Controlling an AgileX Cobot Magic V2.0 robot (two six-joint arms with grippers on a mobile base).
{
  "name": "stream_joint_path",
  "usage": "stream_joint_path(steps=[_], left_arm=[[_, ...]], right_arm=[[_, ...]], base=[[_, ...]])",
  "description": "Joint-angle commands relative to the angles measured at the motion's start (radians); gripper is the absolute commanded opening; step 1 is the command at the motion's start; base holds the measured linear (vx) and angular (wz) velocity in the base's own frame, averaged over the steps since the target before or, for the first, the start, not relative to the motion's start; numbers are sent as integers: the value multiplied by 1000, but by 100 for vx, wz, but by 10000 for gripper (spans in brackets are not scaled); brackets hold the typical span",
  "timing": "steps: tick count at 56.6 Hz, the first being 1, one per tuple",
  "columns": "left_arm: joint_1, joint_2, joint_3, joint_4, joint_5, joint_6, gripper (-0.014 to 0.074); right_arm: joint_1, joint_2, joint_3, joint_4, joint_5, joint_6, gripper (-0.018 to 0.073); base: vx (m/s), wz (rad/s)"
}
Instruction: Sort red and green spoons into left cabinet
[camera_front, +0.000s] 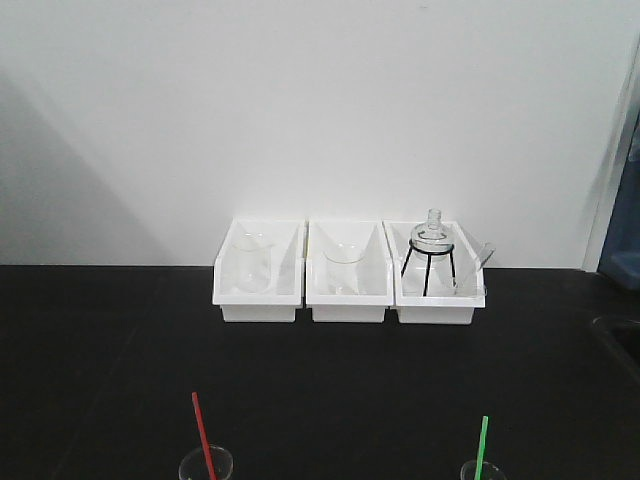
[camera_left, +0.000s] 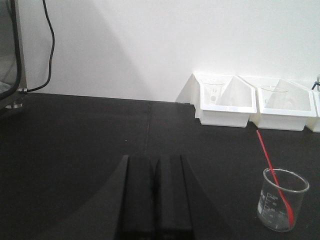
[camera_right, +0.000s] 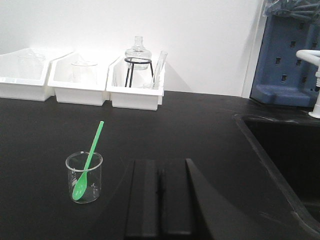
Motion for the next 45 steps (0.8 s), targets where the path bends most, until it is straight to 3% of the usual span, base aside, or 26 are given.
stream_joint_path(steps=[1, 24, 45], left_arm=[[-2, 11, -8, -8, -79, -6, -6], [-2, 11, -10, -8, -94, -9, -6], [-2, 11, -15, -8, -269, -9, -6]], right_arm=[[-5, -13, 8, -8, -85, -5, -6], [-5, -13, 8, -12, -147, -5, -6], [-5, -13, 8, -10, -326, -6, -6]], base=[[0, 0], [0, 0], [0, 0]])
